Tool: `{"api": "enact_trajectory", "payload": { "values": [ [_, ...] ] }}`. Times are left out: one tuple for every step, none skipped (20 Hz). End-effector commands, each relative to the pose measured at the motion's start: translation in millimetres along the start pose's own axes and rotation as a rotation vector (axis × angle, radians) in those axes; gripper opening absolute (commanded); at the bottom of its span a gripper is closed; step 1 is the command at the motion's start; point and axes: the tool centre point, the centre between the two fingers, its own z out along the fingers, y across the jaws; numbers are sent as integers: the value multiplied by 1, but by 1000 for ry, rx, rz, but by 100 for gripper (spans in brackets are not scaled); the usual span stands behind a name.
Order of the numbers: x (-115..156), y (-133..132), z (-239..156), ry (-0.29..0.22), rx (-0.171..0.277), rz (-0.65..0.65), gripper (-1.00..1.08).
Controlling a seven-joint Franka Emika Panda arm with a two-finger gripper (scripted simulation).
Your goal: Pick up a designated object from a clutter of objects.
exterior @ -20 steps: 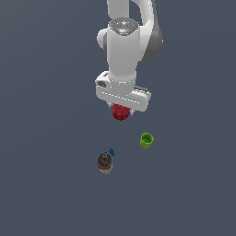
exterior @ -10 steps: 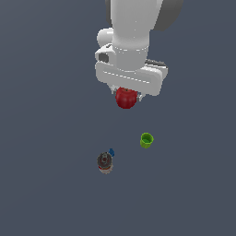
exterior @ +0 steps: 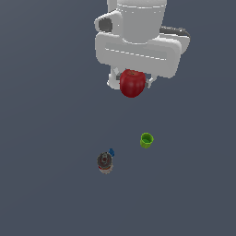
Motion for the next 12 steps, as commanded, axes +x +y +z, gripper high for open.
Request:
{"api": "enact_trajectory", "payload": {
  "values": [
    [3, -3, -12, 1, 1, 0, -100],
    [3, -4, -16, 1, 1, 0, -100],
    [4, -5, -19, 1, 1, 0, -100],
    [5, -6, -21, 1, 1, 0, -100],
    [5, -6, -23, 1, 1, 0, -100],
    [6, -7, -25, 1, 1, 0, -100],
    [6, -7, -27, 1, 1, 0, -100],
    [6, -8, -28, 1, 1, 0, -100],
    [7, -8, -28, 1, 1, 0, -100],
    [7, -8, -29, 1, 1, 0, -100],
    [7, -8, -29, 1, 1, 0, -100],
    [7, -8, -28, 1, 1, 0, -100]
  ]
}}
